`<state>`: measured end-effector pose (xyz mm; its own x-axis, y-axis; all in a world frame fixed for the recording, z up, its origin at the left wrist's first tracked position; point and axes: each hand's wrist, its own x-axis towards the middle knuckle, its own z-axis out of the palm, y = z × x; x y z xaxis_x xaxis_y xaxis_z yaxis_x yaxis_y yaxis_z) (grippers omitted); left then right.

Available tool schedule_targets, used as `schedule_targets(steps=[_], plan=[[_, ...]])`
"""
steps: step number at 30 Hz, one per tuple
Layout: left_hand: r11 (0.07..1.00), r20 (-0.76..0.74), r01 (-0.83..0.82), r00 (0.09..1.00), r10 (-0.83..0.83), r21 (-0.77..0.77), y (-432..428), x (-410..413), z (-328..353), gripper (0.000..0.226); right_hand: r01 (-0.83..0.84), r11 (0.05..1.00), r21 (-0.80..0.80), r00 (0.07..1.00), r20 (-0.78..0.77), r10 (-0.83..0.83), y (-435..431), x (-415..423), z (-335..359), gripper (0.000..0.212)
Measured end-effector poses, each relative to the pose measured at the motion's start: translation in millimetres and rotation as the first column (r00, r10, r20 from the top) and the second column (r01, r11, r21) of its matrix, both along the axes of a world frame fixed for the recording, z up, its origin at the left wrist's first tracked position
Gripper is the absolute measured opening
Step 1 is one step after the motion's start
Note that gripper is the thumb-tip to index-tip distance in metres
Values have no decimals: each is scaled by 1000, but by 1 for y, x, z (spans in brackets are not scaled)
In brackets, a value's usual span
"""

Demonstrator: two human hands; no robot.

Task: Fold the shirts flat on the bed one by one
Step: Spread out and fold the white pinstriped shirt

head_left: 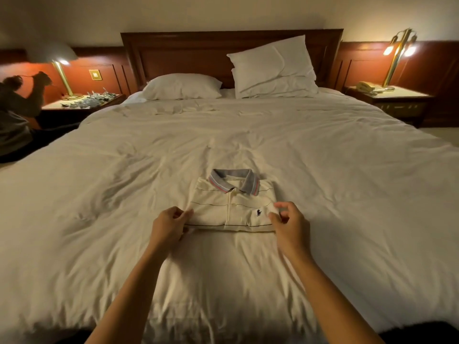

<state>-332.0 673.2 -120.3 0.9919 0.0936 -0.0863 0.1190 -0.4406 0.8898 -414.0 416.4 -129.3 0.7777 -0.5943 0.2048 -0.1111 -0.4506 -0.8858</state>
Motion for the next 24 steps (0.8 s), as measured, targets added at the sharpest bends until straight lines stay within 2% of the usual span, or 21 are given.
schedule_targets(steps=[3, 5, 8, 11, 14, 19, 22, 24], plan=[[999, -14, 10, 1000, -11, -51, 4, -3, 8, 30, -17, 997, 72, 999, 49, 13, -17, 6, 8, 13], [999, -27, 41, 999, -42, -15, 8, -6, 10, 32, -43, 994, 98, 999, 15, 42, -29, 5, 6, 13], [974, -50, 96, 995, -88, 203, 13, -11, 5, 36, -107, 993, 56, 990, -88, 112, -36, -4, -8, 13], [927, -11, 78, 997, -79, 367, 13, -9, -3, 39, -86, 996, 5, 989, -122, 86, -39, -6, -15, 13], [923, 26, 77, 995, -94, 376, 8, 11, -3, 35, -75, 997, 0, 977, -202, 73, -38, 13, -7, 20], [917, -41, 125, 992, -118, 379, -24, 85, -9, 63, -154, 976, -156, 895, -440, 71, -28, 86, 4, 49], [887, -33, 76, 997, -68, 455, -40, 118, -21, 55, -89, 986, -142, 884, -468, 12, -27, 127, -1, 52], [901, 18, 54, 998, -68, 430, -45, 133, -30, 43, -12, 987, -161, 893, -446, -62, -28, 147, -7, 52]])
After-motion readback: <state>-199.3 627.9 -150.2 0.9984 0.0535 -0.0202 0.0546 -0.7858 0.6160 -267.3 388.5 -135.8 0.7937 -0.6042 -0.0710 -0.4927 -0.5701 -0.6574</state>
